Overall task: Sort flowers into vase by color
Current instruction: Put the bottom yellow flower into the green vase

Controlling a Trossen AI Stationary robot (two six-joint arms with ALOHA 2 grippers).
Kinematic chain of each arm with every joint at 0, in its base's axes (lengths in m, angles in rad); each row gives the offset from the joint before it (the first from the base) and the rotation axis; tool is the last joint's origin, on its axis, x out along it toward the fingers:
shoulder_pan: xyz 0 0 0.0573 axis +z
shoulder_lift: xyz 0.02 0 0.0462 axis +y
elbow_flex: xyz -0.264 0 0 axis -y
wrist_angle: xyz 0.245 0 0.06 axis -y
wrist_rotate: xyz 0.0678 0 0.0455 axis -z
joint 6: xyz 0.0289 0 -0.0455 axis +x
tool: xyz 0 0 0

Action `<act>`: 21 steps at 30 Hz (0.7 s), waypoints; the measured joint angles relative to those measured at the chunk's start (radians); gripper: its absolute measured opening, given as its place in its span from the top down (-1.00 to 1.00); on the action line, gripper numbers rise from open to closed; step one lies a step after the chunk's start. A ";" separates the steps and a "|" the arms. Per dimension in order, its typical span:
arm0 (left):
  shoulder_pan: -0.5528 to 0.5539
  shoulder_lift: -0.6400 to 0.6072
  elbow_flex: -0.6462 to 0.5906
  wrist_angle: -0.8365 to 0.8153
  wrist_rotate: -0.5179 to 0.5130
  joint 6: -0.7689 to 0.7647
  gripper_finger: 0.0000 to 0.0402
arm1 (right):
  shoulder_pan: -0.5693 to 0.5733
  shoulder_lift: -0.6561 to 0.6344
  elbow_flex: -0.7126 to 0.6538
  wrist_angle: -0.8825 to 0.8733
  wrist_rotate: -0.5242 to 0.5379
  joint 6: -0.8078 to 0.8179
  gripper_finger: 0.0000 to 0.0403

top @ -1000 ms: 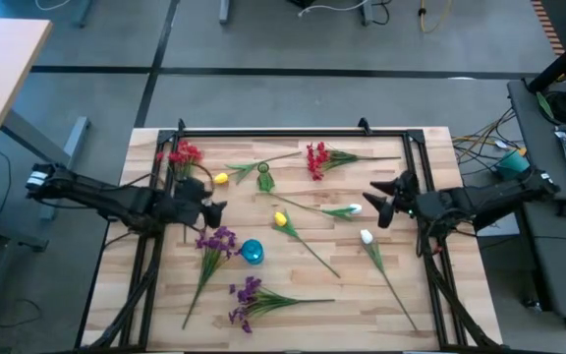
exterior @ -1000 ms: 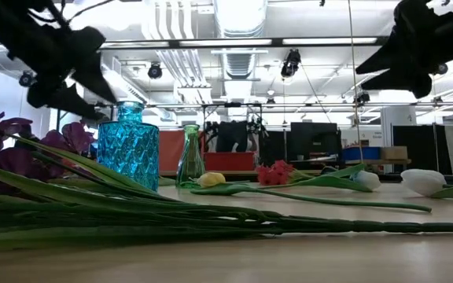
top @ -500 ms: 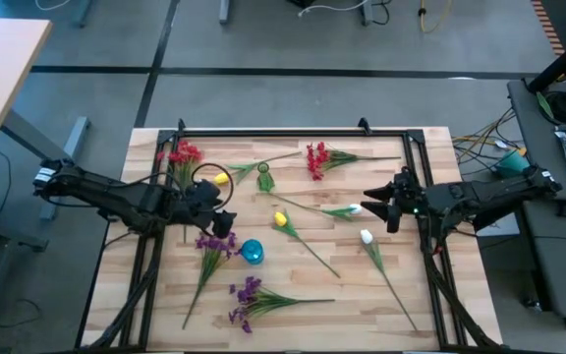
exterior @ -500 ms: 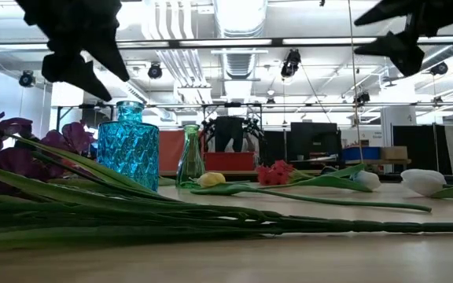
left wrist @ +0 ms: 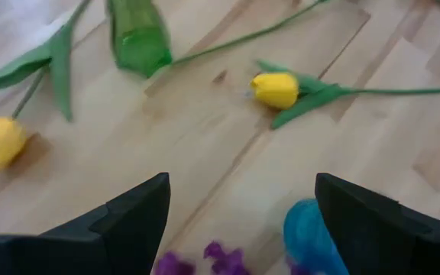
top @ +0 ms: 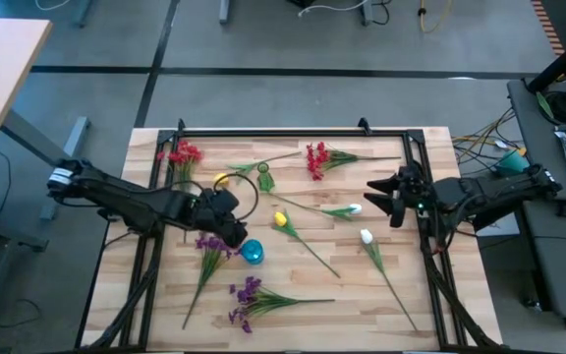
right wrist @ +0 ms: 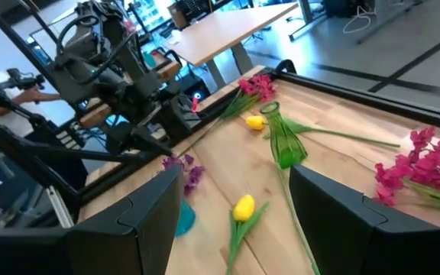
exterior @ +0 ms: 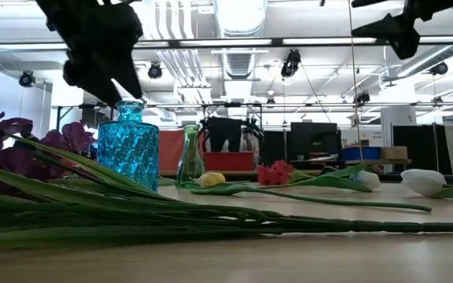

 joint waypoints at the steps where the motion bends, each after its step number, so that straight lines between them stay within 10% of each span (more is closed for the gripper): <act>1: -0.010 0.006 0.000 0.003 -0.005 -0.010 -0.54 | 0.000 0.006 0.000 0.000 0.000 0.000 -0.16; 12: -0.039 0.047 0.000 -0.138 0.140 -0.291 -0.54 | 0.000 0.178 0.031 -0.067 -0.091 0.045 -0.16; 21: -0.043 -0.058 0.041 -0.016 0.168 -0.006 -0.46 | 0.000 0.475 0.236 -0.451 -0.155 0.223 -0.16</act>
